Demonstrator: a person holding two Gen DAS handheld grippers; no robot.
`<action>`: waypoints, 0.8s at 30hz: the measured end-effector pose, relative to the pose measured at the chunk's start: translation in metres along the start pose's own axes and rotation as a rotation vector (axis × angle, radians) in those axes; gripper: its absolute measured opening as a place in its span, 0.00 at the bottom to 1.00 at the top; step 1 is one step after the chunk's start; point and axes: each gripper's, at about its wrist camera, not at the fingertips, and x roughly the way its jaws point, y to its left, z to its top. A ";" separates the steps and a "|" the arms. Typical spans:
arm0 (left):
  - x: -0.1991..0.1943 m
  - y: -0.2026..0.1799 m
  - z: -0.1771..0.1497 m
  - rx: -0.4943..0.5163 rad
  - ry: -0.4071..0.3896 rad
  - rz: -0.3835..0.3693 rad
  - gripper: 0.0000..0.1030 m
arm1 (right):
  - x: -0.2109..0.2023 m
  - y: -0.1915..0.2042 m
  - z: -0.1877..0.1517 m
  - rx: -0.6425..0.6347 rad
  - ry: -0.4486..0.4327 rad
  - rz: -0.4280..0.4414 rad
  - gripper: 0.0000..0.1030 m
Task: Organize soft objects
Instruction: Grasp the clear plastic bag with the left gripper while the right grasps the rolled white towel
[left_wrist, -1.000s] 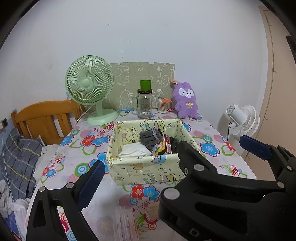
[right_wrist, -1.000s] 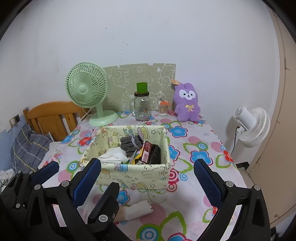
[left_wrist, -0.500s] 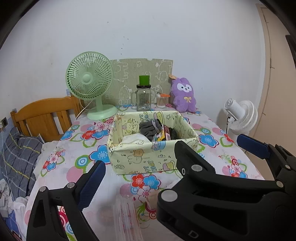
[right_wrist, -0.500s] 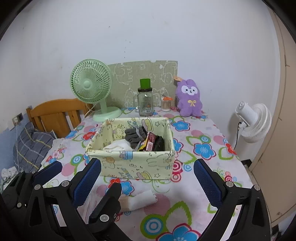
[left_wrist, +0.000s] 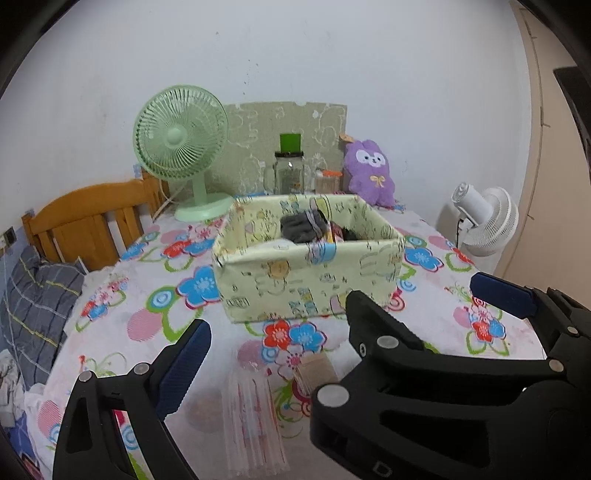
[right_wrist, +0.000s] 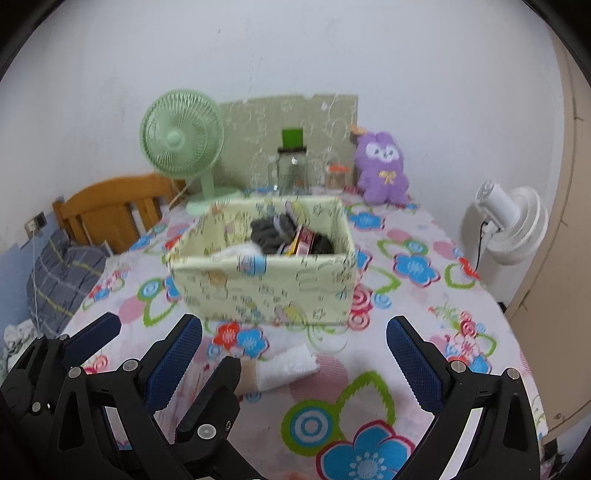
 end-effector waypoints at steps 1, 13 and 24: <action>0.002 0.001 -0.002 0.000 0.001 -0.003 0.94 | 0.001 0.001 -0.002 -0.004 0.005 -0.002 0.98; 0.024 0.007 -0.026 -0.007 0.070 0.005 0.94 | 0.033 0.002 -0.026 0.003 0.082 0.020 0.95; 0.036 0.021 -0.044 -0.051 0.126 0.091 0.93 | 0.055 0.012 -0.035 -0.008 0.146 0.055 0.89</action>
